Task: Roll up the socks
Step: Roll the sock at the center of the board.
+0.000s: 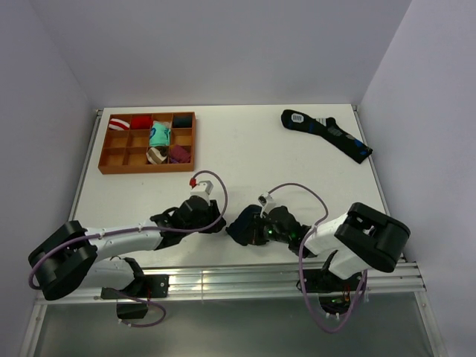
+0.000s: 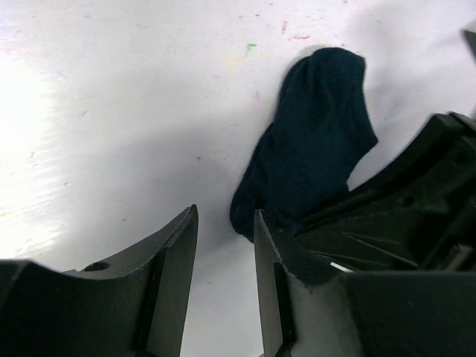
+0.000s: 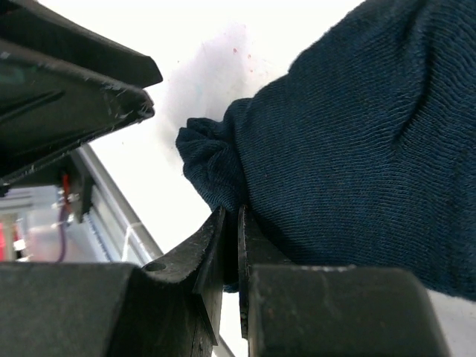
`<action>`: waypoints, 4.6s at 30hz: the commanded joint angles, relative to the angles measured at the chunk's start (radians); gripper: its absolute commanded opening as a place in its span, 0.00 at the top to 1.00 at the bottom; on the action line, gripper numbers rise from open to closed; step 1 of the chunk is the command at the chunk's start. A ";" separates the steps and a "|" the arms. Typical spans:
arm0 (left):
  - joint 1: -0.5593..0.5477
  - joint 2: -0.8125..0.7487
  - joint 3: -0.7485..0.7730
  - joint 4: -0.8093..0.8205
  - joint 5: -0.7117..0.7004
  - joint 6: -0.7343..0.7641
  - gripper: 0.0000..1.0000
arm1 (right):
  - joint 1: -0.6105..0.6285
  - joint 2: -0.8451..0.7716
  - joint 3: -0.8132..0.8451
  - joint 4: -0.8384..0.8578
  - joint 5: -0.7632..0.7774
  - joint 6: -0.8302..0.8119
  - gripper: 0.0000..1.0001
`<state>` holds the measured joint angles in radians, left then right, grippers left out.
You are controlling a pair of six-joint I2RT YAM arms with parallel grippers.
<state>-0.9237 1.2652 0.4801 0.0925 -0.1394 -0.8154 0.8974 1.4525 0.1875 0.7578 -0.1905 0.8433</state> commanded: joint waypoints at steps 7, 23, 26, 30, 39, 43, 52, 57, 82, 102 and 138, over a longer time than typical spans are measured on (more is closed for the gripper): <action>-0.038 0.019 -0.081 0.328 0.026 0.079 0.55 | -0.106 0.137 0.007 -0.008 -0.303 0.088 0.89; -0.096 0.071 -0.106 0.365 0.004 0.139 0.52 | -0.212 0.203 0.016 -0.086 -0.328 0.088 0.89; -0.104 0.080 -0.117 0.369 0.003 0.139 0.52 | -0.215 0.204 0.026 -0.109 -0.328 0.080 0.89; -0.118 0.088 -0.121 0.355 -0.017 0.142 0.52 | -0.221 0.203 0.035 -0.127 -0.328 0.074 0.90; -0.133 0.120 -0.109 0.362 -0.022 0.151 0.52 | -0.224 0.221 0.035 -0.130 -0.319 0.076 0.90; -0.138 0.157 -0.078 0.317 -0.051 0.150 0.53 | -0.224 0.221 0.033 -0.129 -0.317 0.076 0.90; -0.142 0.212 -0.008 0.202 -0.115 0.134 0.67 | -0.226 0.177 0.033 -0.190 -0.274 0.045 0.90; -0.156 0.250 0.064 0.075 -0.164 0.136 0.80 | -0.224 0.108 0.030 -0.250 -0.192 0.008 0.84; -0.175 0.356 0.319 -0.289 -0.098 0.196 0.91 | -0.198 -0.630 -0.111 -0.330 0.045 -0.150 0.65; -0.176 0.365 0.402 -0.392 -0.092 0.213 0.91 | 0.225 -0.314 -0.017 -0.069 0.425 -0.276 0.64; -0.172 0.398 0.419 -0.379 -0.065 0.186 0.90 | 0.278 -0.067 -0.052 0.127 0.459 -0.299 0.65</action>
<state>-1.0927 1.6363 0.8780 -0.2749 -0.2249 -0.6220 1.1618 1.3678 0.1497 0.8371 0.2409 0.5343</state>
